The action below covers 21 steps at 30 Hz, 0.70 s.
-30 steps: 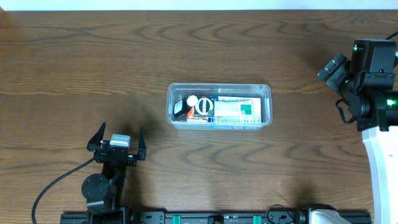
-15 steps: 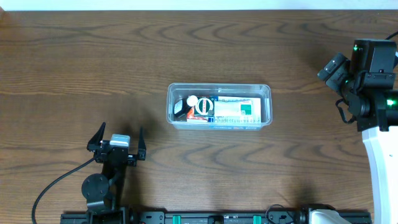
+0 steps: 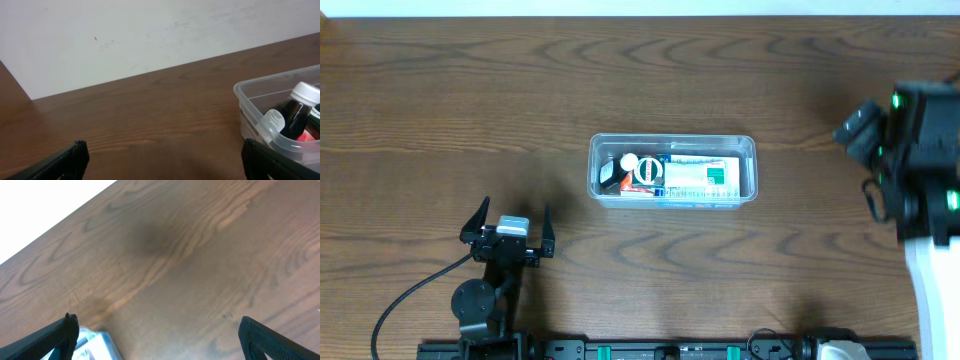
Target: Pack container
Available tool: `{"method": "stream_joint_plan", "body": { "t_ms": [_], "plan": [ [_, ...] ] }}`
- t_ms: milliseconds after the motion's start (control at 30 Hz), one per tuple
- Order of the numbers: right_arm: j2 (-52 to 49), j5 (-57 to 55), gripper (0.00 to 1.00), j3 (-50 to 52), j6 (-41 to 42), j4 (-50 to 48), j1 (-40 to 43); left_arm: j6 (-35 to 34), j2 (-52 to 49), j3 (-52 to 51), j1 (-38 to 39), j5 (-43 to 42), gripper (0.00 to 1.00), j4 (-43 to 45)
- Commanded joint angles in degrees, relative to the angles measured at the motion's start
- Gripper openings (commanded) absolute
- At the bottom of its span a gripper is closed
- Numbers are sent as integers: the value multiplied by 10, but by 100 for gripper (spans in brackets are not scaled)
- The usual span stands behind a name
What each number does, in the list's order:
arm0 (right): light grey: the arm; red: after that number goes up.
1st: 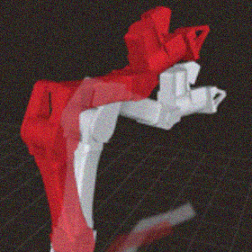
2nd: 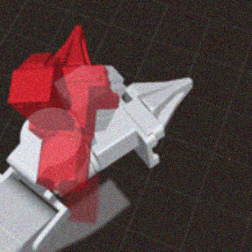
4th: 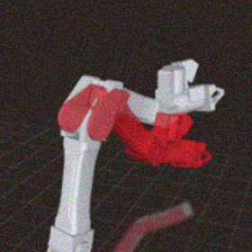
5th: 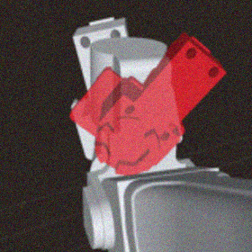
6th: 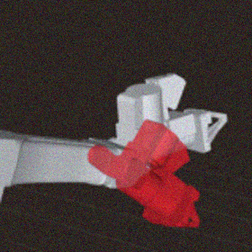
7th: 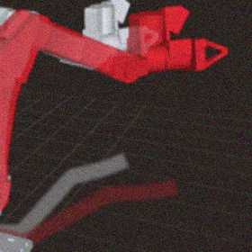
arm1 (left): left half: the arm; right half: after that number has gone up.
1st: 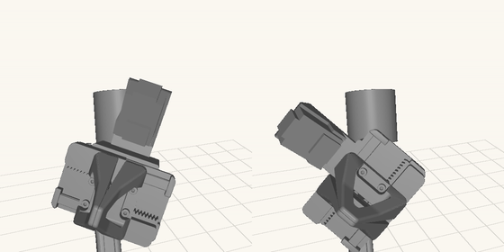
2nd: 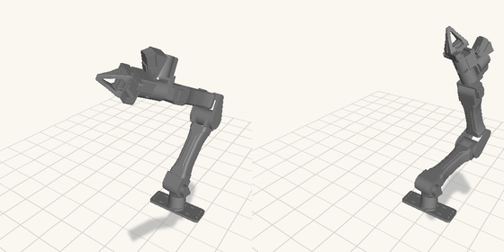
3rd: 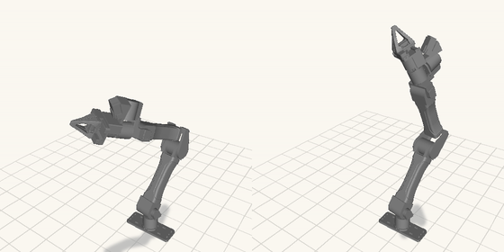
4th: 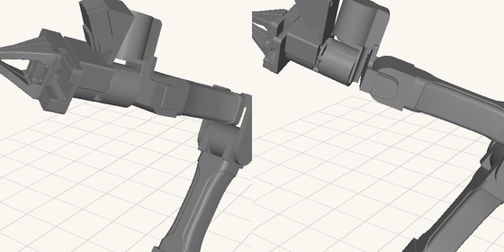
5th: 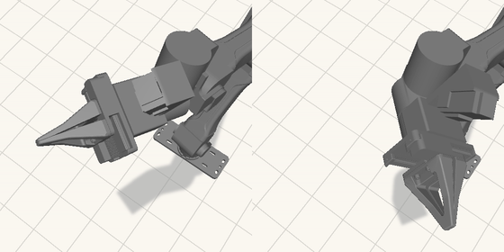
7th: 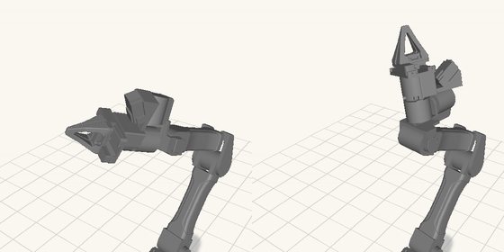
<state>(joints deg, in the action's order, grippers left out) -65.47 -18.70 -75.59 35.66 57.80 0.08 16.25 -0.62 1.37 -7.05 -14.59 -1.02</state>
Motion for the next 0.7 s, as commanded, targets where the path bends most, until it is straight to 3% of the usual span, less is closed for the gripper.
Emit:
{"method": "stream_joint_plan", "body": {
  "t_ms": [0, 233, 467, 667],
  "plan": [
    [89, -25, 99, 67, -6, 3, -5, -9, 3, -11, -3, 1, 98, -17],
    [271, -11, 99, 256, -19, -66, -5, -9, 3, -11, -3, 1, 98, -17],
    [387, 231, 99, 431, -304, -350, -5, -9, 3, -11, -3, 1, 98, -17],
    [472, 241, 99, 582, -316, -553, -3, -9, 3, -11, -3, 1, 98, -17]
  ]
}}
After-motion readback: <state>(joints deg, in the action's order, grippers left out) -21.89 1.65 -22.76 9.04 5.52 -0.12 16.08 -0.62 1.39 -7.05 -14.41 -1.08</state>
